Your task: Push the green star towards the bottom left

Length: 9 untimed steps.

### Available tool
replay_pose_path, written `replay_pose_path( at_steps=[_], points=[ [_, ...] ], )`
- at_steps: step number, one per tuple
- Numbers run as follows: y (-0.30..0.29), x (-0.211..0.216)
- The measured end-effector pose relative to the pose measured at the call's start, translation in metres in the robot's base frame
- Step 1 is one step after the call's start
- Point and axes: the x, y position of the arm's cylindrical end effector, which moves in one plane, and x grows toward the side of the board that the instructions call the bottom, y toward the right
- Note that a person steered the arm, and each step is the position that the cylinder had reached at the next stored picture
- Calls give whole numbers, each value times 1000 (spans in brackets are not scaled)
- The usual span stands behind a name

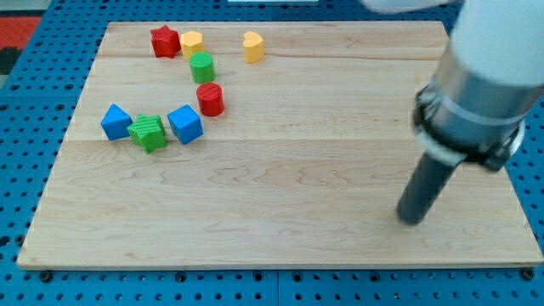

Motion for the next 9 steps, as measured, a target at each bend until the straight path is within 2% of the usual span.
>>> replay_pose_path(
  at_steps=[1,2,4,5,6,7,8,9],
  points=[
    [-104,17],
    [-172,14],
    [-252,-17],
    [-333,-55],
    [-401,-70],
    [-438,-87],
    [-440,-107],
    [-418,-156]
  ],
)
